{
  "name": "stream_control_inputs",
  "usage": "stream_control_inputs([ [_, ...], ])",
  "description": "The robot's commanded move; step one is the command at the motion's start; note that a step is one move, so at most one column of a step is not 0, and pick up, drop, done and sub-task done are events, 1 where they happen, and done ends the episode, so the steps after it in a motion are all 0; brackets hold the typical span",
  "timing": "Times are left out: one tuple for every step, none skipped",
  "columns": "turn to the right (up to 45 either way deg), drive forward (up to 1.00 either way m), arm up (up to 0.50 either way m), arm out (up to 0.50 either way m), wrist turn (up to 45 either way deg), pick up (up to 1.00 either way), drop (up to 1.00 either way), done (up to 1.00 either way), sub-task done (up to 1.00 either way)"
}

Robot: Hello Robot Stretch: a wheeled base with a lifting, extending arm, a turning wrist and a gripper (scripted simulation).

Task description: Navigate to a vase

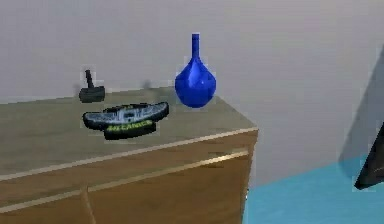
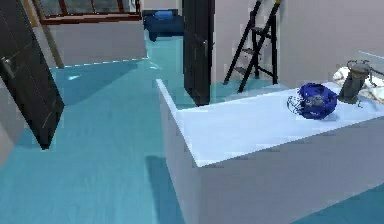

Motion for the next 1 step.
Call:
stream_control_inputs([
  [0.0,0.0,0.0,0.0,0.0,0.0,0.0,1.0,0.0],
])
